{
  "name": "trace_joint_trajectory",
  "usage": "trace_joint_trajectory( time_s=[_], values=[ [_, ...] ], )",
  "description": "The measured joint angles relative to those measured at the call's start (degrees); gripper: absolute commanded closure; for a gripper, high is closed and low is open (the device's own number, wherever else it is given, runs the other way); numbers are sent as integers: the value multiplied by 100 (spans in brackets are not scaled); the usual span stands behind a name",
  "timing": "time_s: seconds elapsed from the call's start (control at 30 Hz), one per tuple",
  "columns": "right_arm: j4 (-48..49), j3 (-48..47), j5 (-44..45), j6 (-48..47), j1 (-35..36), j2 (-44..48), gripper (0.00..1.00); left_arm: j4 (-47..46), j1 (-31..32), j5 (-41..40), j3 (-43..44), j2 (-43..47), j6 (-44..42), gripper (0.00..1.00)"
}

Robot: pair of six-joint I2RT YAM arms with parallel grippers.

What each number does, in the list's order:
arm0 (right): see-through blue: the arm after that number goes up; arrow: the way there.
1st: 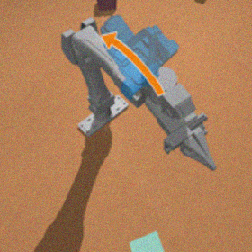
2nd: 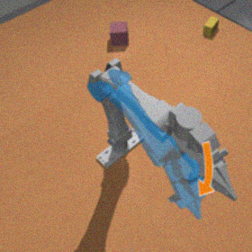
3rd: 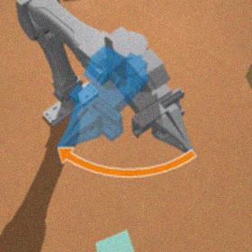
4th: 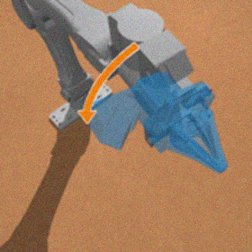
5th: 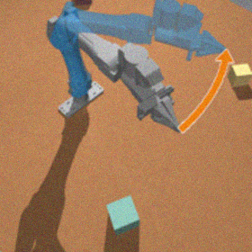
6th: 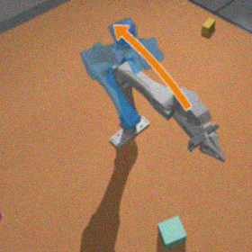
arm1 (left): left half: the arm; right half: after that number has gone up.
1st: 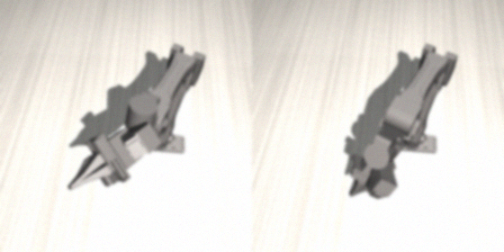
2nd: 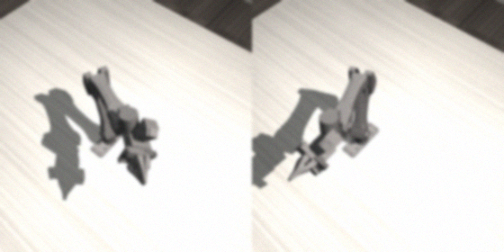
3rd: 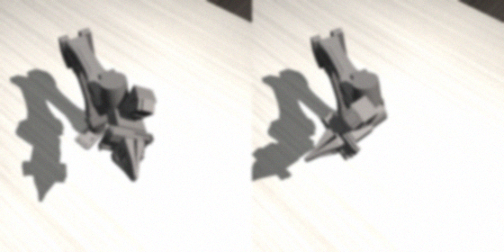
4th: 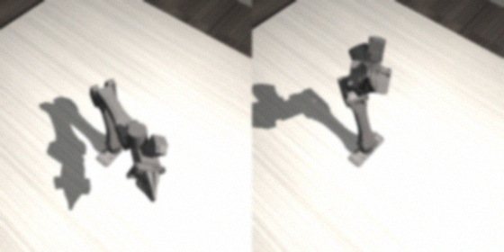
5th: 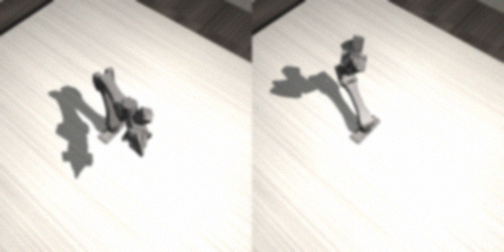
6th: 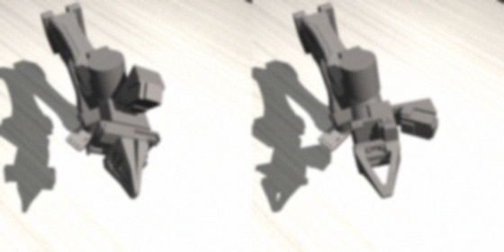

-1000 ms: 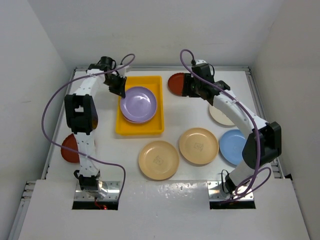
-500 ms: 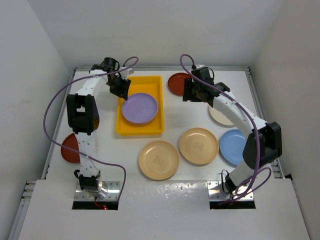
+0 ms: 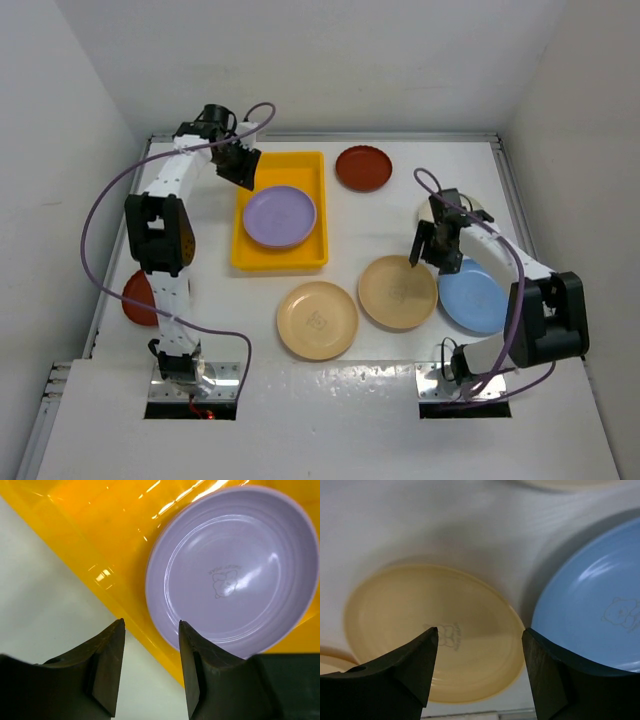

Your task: Place the plates into the plastic bin on the countertop

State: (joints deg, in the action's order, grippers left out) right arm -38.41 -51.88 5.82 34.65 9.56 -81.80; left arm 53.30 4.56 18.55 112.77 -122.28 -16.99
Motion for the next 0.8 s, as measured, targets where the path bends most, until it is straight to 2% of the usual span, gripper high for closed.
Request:
trace_joint_trajectory(
  time_s=[0.1,0.3,0.5,0.63,0.7,0.73,0.8],
  values=[
    [-74,282,-42,-197,-33,-195,34,-9,-33,46,7,251,61,50],
    [133,-299,-52,-817,-37,-890,34,-35,-157,70,-118,664,101,50],
    [282,-546,-52,-1276,-37,-1534,43,-17,-273,70,-575,1078,96,50],
    [249,-562,-284,-1530,-37,-2052,59,-26,-387,70,-728,1231,96,50],
    [225,-566,-389,-1672,-15,-2079,76,-39,-485,70,-765,1303,94,50],
    [188,-570,-420,-1733,0,-2070,89,-48,-529,68,-785,1331,96,50],
    [129,-568,-507,-1825,35,-1987,94,-70,-592,59,-817,1375,92,50]
  ],
)
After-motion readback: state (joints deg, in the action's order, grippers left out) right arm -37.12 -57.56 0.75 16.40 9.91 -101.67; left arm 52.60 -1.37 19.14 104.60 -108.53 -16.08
